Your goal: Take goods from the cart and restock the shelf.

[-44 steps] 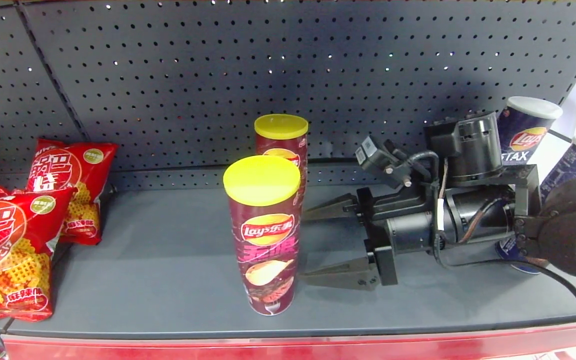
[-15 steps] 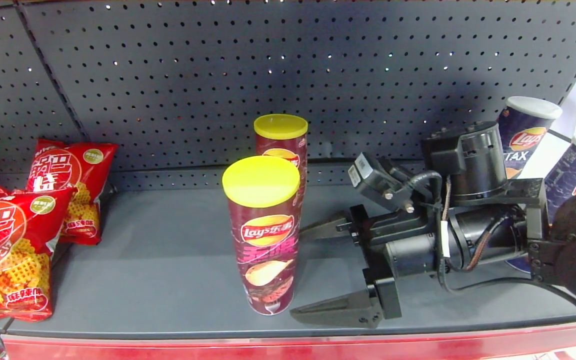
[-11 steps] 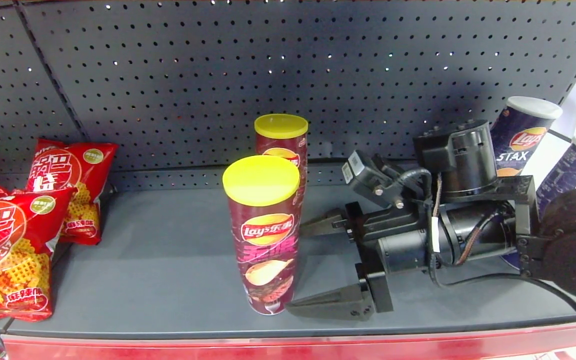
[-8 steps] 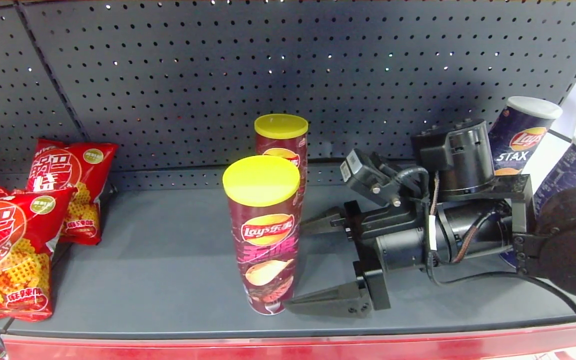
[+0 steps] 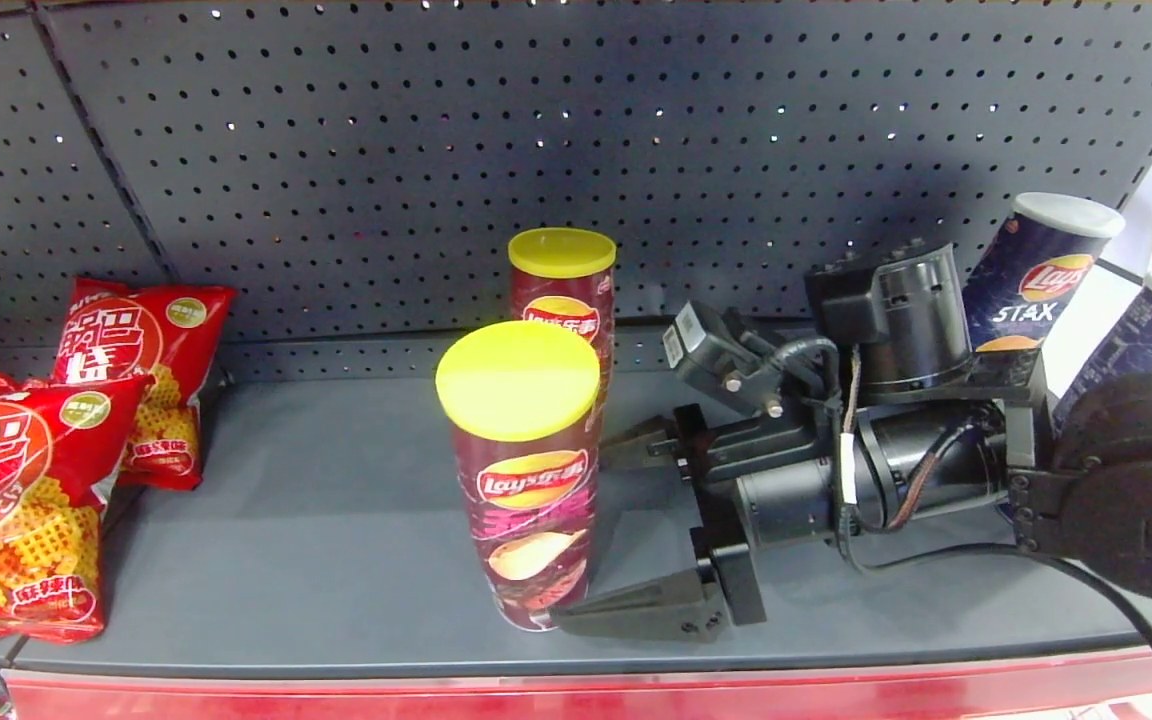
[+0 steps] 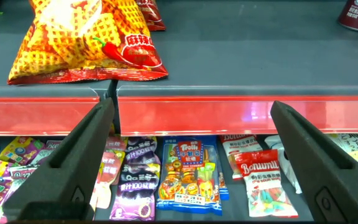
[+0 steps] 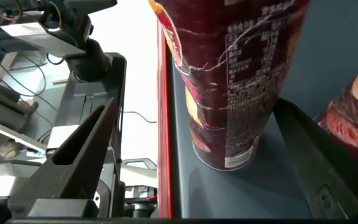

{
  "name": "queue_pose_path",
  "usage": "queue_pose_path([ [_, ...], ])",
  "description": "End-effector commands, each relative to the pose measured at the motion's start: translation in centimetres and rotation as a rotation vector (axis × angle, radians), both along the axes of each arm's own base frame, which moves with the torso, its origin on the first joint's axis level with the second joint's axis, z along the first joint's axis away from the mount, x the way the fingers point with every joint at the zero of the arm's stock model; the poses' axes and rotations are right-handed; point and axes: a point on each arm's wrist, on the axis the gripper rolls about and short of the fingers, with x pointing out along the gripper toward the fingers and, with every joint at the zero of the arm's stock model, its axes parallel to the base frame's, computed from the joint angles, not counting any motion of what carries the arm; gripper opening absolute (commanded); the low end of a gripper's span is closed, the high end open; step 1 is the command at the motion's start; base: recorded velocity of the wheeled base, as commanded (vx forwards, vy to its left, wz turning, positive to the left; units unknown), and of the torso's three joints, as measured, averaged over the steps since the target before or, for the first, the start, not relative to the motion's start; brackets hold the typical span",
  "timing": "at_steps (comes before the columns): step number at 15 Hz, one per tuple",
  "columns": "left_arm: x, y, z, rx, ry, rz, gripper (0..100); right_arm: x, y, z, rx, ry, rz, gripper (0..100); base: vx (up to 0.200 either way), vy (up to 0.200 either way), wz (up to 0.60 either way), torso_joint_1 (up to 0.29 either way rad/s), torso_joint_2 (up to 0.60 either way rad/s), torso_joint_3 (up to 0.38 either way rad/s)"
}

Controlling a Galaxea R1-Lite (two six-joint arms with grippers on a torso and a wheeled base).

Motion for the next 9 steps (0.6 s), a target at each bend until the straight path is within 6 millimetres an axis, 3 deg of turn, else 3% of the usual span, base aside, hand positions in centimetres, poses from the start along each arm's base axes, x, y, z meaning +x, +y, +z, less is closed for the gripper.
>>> queue_pose_path([
  [1, 0.01, 0.0, 0.0, -0.001, 0.002, 0.0, 100, -0.34, 0.26, -0.1, -0.002, 0.003, 0.014, 100, 0.0, 0.0, 0.0, 0.0, 0.0, 0.0],
  [9, 0.01, 0.0, 0.0, -0.001, 0.002, 0.0, 100, -0.39, 0.11, -0.56, -0.018, 0.012, 0.001, 100, 0.0, 0.0, 0.0, 0.0, 0.0, 0.0],
])
